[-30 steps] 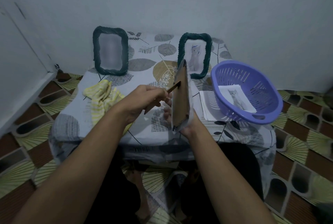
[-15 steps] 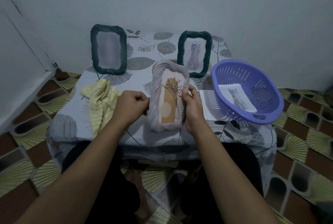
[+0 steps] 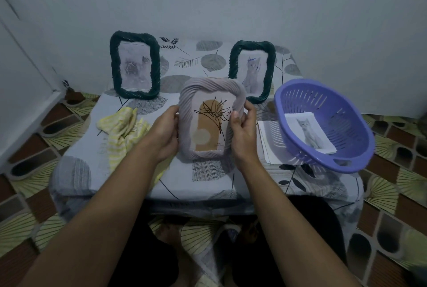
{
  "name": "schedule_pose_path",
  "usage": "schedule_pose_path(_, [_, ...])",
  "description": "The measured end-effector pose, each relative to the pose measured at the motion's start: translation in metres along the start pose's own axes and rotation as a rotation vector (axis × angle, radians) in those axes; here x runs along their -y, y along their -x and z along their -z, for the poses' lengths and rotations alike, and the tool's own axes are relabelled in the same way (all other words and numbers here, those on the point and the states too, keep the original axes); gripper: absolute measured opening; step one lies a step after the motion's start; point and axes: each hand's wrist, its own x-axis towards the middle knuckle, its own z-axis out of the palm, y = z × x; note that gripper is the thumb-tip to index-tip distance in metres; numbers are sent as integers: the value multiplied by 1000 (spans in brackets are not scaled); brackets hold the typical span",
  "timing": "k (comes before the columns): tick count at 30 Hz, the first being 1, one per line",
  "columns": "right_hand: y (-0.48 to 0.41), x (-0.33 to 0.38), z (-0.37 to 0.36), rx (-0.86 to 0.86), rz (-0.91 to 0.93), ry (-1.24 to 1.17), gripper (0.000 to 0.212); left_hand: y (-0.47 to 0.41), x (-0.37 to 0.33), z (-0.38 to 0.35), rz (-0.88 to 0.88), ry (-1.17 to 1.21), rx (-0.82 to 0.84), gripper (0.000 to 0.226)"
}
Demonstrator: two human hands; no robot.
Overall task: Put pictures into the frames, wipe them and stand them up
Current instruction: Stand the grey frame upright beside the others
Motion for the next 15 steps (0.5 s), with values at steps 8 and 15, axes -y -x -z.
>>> schedule_pose_path(8, [-62,-10,-27,57,35,91,36,-70,-33,4,-147,-94,-151,51])
schedule_pose_path(15, [-120,-29,-49,110,-18,132,65,-135,-56,5,-202,-63,-242,47])
